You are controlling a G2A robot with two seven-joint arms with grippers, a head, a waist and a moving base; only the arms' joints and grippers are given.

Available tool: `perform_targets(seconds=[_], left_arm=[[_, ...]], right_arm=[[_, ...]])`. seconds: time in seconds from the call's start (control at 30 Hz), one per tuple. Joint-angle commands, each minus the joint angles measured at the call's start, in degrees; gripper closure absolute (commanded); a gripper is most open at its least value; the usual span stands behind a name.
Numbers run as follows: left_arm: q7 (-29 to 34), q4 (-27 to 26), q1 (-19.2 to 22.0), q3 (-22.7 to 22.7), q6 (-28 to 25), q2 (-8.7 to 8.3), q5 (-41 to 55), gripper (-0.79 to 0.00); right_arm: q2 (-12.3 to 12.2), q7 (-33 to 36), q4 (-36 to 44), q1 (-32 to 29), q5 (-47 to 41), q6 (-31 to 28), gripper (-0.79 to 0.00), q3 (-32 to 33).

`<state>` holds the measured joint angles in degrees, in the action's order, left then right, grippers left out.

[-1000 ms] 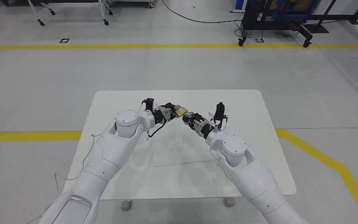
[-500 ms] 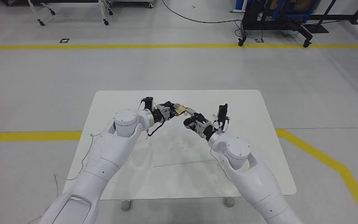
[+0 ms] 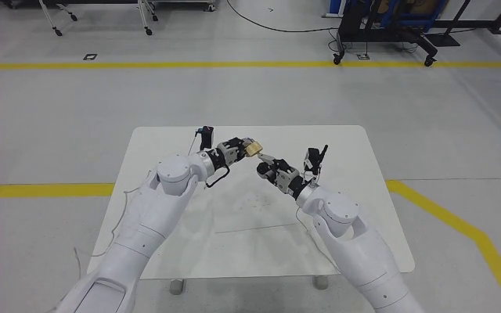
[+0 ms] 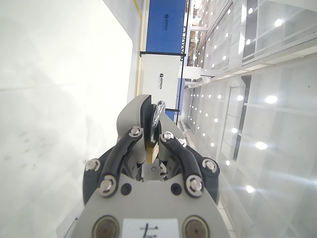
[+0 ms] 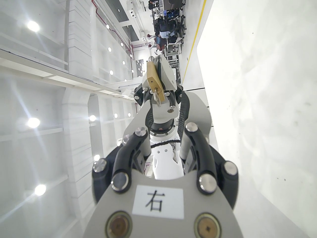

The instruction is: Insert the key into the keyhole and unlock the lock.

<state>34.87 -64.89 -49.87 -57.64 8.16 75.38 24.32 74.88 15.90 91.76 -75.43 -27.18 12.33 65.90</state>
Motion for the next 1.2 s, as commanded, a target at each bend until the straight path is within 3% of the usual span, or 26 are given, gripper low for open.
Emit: perform_targets(seconds=[0.0,0.23,0.37,0.77,1.0,1.03,1.13,1.17], left_arm=[[0.16,-0.13,-0.09,-0.10,0.10,-0.02,-0.36,0.000],[0.39,-0.34,-0.12,-0.05,-0.16,0.02,-1.86,0.000],[0.72,-0.30,0.03,0.02,-0.73,0.09,-2.46,0.000],[2.37,-0.70,-0.45,0.16,-5.68,0.23,-4.39,0.000],[2.07,-0.41,-0.55,-0.15,-5.45,0.35,-4.46,0.000],[1.96,-0.39,-0.56,-0.19,-5.36,0.37,-4.47,0.000],[1.88,-0.27,-0.53,-0.34,-5.04,0.43,-4.31,0.000],[1.81,-0.26,-0.51,-0.36,-4.99,0.45,-4.37,0.000]], right_arm=[[0.04,-0.54,-0.17,0.10,0.52,-0.34,-0.194,-0.06],[0.19,-1.08,-0.55,0.36,1.17,-1.07,-0.166,-0.26],[0.40,-0.96,-1.31,0.83,0.37,-1.58,0.000,-0.50],[1.22,2.84,-4.92,1.39,-12.20,-3.35,0.000,0.98],[1.02,2.77,-4.21,0.94,-8.39,-4.67,0.000,1.07],[0.96,3.23,-3.89,0.73,-7.98,-4.74,-0.009,1.07],[0.77,3.33,-2.92,0.05,-6.03,-4.99,-0.175,1.26],[0.74,3.47,-2.60,-0.13,-5.90,-4.90,-0.197,1.33]])
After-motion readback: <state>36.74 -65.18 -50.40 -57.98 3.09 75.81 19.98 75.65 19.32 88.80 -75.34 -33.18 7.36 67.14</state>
